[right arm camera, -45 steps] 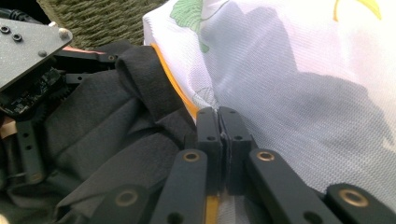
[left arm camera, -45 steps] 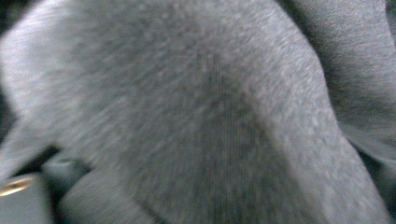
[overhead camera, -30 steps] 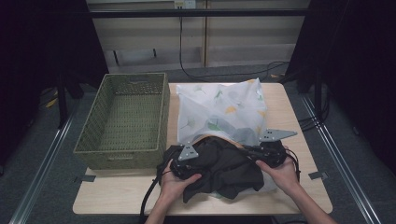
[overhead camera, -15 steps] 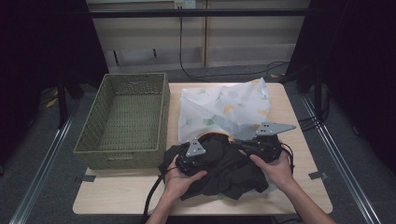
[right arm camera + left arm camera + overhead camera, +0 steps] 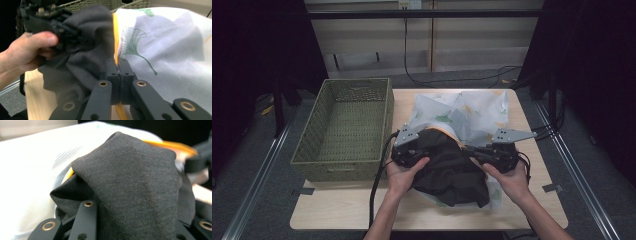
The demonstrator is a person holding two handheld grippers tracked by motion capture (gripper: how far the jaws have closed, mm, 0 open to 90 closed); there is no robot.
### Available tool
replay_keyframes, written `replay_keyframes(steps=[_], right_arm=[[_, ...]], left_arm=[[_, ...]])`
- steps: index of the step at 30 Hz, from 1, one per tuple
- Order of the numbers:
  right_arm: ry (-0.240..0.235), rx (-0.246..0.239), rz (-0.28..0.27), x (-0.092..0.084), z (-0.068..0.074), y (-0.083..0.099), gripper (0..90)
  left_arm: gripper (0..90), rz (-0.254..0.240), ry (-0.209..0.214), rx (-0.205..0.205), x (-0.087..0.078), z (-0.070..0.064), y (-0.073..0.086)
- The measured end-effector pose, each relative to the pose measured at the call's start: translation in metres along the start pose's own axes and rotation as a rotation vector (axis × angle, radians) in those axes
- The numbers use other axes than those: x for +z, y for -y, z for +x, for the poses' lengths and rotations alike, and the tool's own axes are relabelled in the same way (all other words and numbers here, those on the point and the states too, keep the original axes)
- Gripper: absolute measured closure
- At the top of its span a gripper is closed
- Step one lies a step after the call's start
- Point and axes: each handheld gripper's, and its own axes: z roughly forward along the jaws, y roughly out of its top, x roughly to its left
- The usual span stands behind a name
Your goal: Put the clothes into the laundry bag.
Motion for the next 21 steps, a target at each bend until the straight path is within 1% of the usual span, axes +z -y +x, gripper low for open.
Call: replay_keyframes(steps=[1, 2, 4, 5, 6, 7, 8, 9, 10, 11, 12, 13, 14, 15, 16, 17, 18, 19, 21], right_arm=[[-0.005, -0.004, -0.006, 0.001, 0.003, -0.003, 88.9], [-0.013, -0.007, -0.01, 0.003, 0.006, -0.005, 89.0], [-0.03, -0.014, -0.017, 0.005, 0.011, -0.009, 89.0], [-0.041, -0.015, -0.021, 0.005, 0.015, -0.011, 89.0], [-0.051, -0.015, -0.029, 0.005, 0.018, -0.014, 89.0], [-0.063, -0.012, -0.04, 0.004, 0.021, -0.018, 89.0], [-0.072, -0.011, -0.052, 0.003, 0.024, -0.021, 88.9], [-0.077, -0.012, -0.062, 0.002, 0.027, -0.023, 88.9], [-0.092, -0.007, -0.077, 0.0, 0.03, -0.026, 88.9], [-0.103, -0.006, -0.087, 0.0, 0.031, -0.027, 89.0], [-0.105, -0.012, -0.085, -0.001, 0.033, -0.027, 89.0], [-0.105, -0.015, -0.079, 0.0, 0.033, -0.026, 89.0], [-0.115, 0.004, -0.075, 0.001, 0.031, -0.024, 88.9], [-0.117, 0.014, -0.07, 0.002, 0.029, -0.021, 89.0], [-0.115, 0.019, -0.058, 0.004, 0.026, -0.017, 89.0], [-0.107, 0.023, -0.045, 0.005, 0.023, -0.014, 89.0], [-0.102, 0.035, -0.022, 0.008, 0.019, -0.007, 89.0], [-0.093, 0.04, -0.002, 0.01, 0.015, -0.001, 89.0], [-0.066, 0.044, 0.039, 0.013, 0.009, 0.01, 89.0]], left_arm=[[72.8, -0.003, -0.002, 0.007, 0.0, 0.0, -0.005], [72.8, -0.013, -0.022, 0.009, 0.0, 0.0, -0.009], [72.8, -0.008, -0.056, 0.045, 0.001, -0.001, -0.017], [72.7, -0.018, -0.08, 0.06, 0.002, -0.001, -0.019], [72.8, -0.009, -0.1, 0.066, 0.004, -0.001, -0.021], [72.7, 0.001, -0.108, 0.082, 0.006, 0.001, -0.022], [72.7, 0.009, -0.147, 0.108, 0.009, -0.001, -0.022], [72.7, 0.04, -0.168, 0.154, 0.014, -0.002, -0.021], [72.7, 0.066, -0.181, 0.174, 0.019, -0.004, -0.018], [72.7, 0.085, -0.179, 0.186, 0.023, -0.004, -0.015], [72.5, 0.126, -0.151, 0.198, 0.031, -0.004, -0.009], [72.5, 0.155, -0.136, 0.194, 0.039, -0.003, 0.0], [72.4, 0.177, -0.118, 0.184, 0.044, -0.002, 0.006], [72.2, 0.207, -0.09, 0.179, 0.051, -0.001, 0.015], [72.1, 0.23, -0.077, 0.178, 0.056, -0.001, 0.023], [71.9, 0.271, -0.065, 0.184, 0.065, -0.001, 0.035], [71.6, 0.288, -0.045, 0.181, 0.071, 0.0, 0.045], [71.2, 0.291, -0.033, 0.163, 0.074, 0.001, 0.052], [69.8, 0.253, -0.006, 0.127, 0.076, 0.003, 0.063]])
